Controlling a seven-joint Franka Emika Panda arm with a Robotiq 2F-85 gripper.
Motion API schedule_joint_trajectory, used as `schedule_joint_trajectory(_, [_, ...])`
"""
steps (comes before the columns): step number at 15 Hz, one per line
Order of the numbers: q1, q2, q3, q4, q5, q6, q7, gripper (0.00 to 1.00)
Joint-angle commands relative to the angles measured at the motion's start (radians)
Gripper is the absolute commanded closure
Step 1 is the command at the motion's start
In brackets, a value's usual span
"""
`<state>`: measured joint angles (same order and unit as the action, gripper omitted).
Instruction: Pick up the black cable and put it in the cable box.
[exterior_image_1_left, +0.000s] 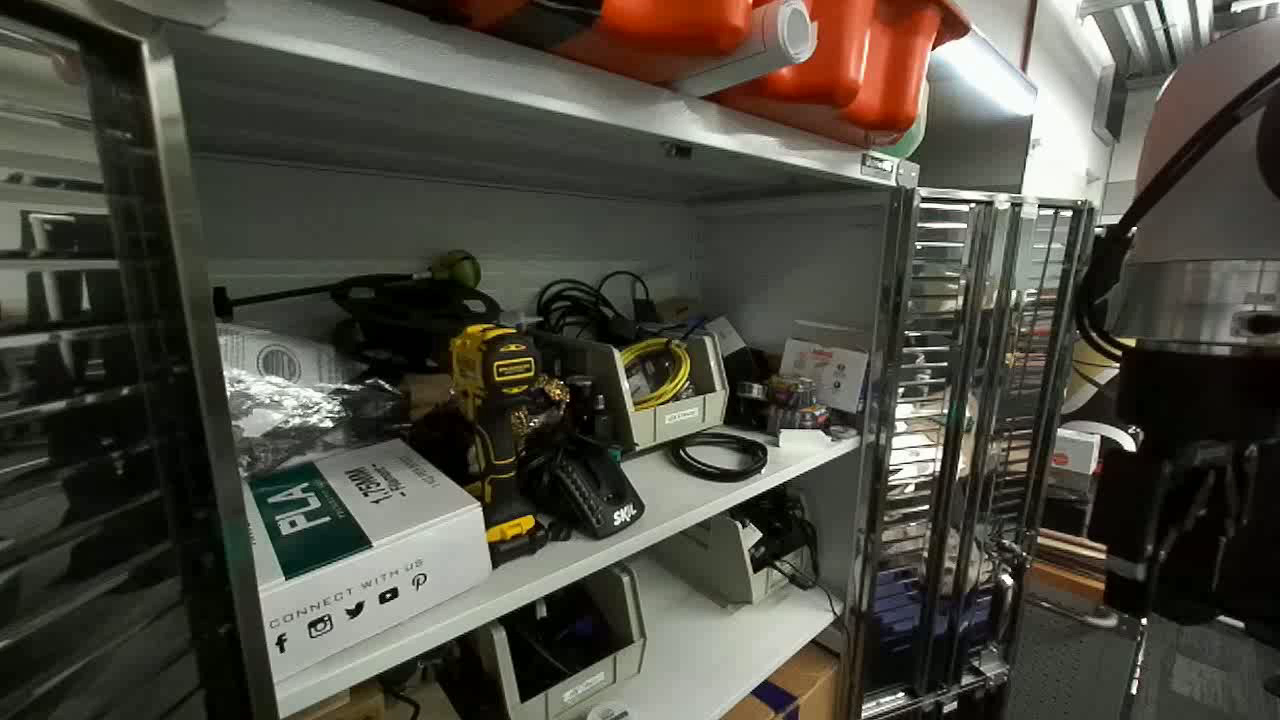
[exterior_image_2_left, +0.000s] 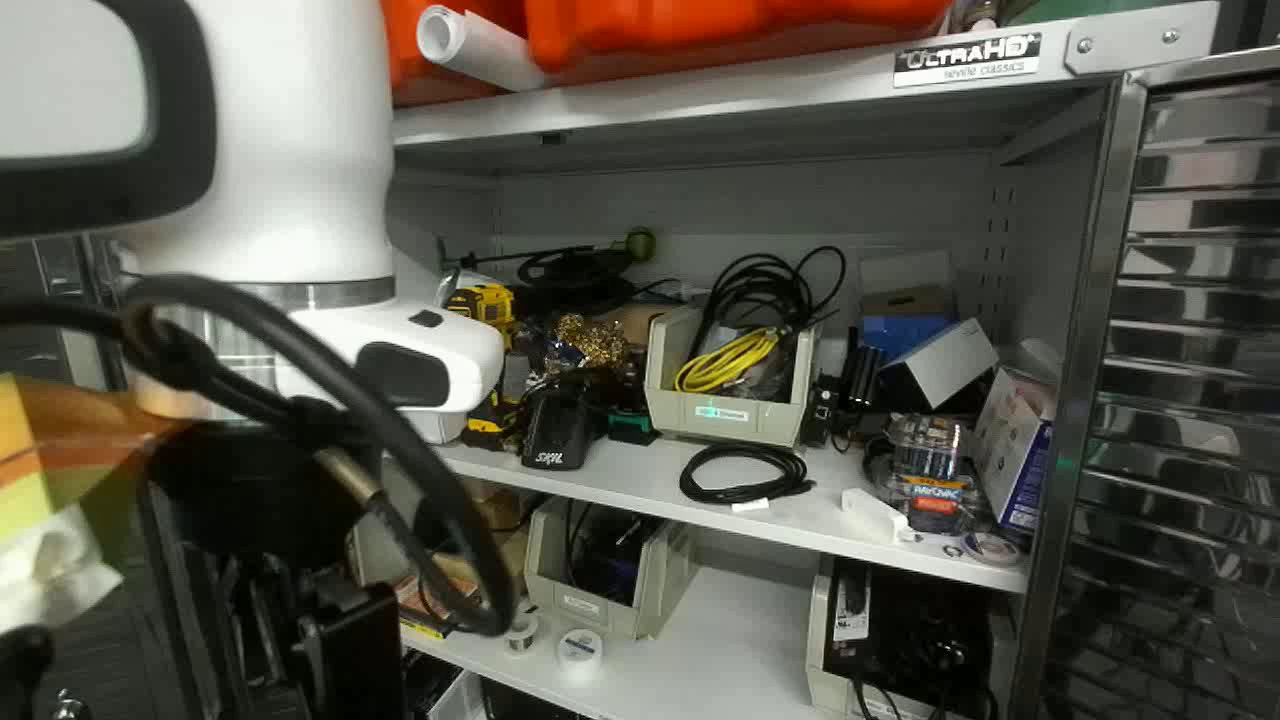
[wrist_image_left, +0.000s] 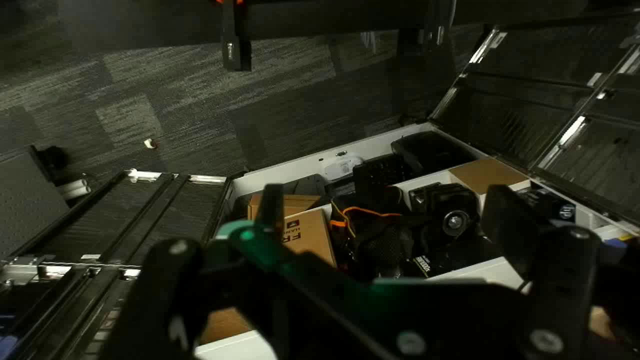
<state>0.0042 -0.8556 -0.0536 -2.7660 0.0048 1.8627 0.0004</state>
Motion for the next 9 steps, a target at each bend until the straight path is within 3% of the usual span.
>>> schedule_joint_trajectory(1, [-0.01,0.001,0.009,0.002,0.007,-0.002,-0.007,0.0])
schedule_joint_trajectory(9, [-0.014,0.016,0.008,0.007,0.002,0.029,-0.007,0.0])
